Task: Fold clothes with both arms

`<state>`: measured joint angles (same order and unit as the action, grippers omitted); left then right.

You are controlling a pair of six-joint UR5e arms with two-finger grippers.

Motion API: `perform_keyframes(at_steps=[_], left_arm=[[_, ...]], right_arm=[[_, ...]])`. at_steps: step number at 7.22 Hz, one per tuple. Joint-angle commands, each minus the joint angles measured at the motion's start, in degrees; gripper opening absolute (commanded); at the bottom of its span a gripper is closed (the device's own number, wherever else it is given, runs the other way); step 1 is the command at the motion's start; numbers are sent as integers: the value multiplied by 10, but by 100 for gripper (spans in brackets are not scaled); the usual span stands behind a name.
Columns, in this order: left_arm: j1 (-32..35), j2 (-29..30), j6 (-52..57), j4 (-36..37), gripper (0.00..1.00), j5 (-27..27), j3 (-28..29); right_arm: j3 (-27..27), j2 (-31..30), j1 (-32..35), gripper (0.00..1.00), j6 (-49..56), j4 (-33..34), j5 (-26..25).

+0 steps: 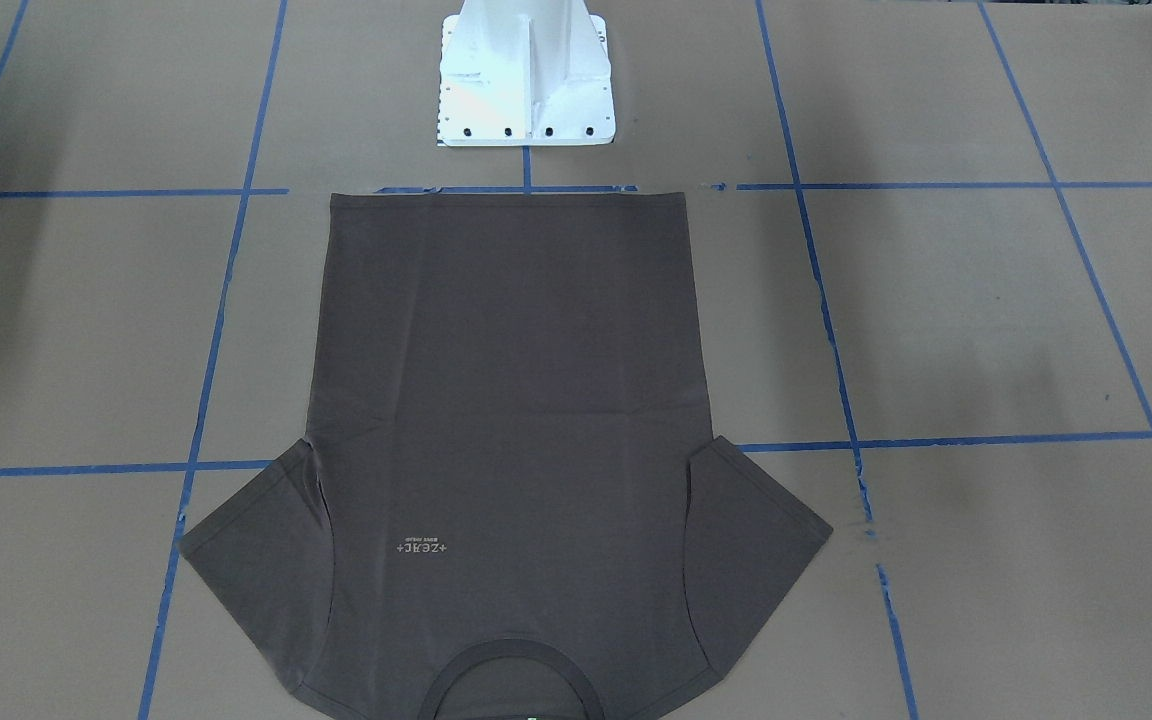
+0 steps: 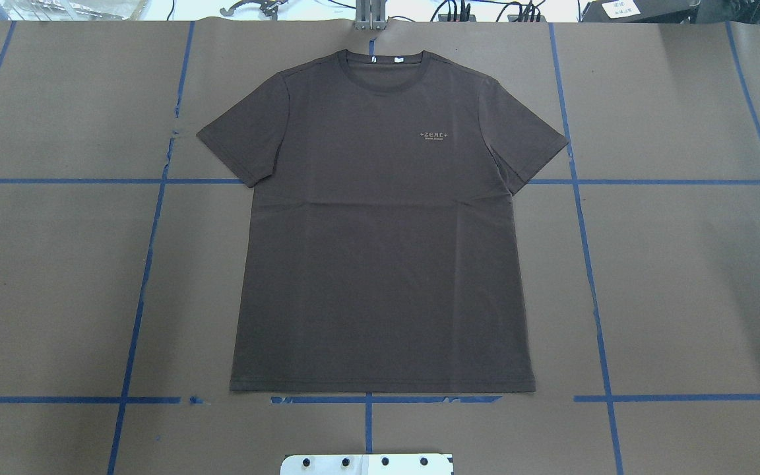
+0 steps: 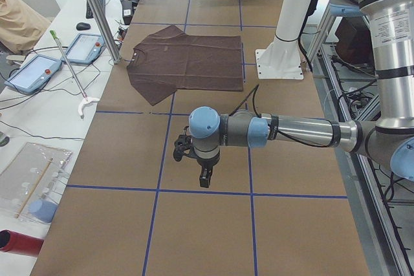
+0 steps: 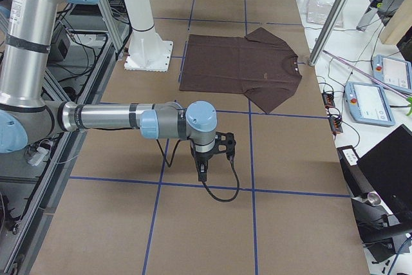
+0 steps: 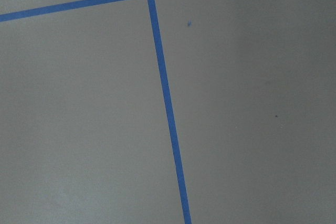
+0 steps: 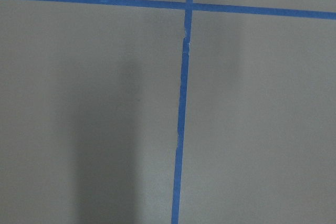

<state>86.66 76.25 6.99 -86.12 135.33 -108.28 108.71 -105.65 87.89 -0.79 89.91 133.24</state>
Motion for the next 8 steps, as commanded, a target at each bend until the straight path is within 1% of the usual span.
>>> perform_keyframes(at_steps=[1,3,4,6,7,8], left_arm=[[0,1,0,-1,100,2,-6],[-1,2,3,-3,100,-2,-11],[-1,7,4,-28,100,-4,-13],[0,7,6,-150,100,-4,-8],[0,15,6,-196,100,-3,-4],[1,41,1,-259,100,-3,4]], right_arm=[[1,0,0,100,0,0,0],[3,5,-1,100,-4,1,0],[3,11,-3,100,-6,1,1],[1,70,-3,100,-6,-9,2],[-8,109,-3,100,-6,-39,-3],[-18,133,-3,100,-7,-56,-2]])
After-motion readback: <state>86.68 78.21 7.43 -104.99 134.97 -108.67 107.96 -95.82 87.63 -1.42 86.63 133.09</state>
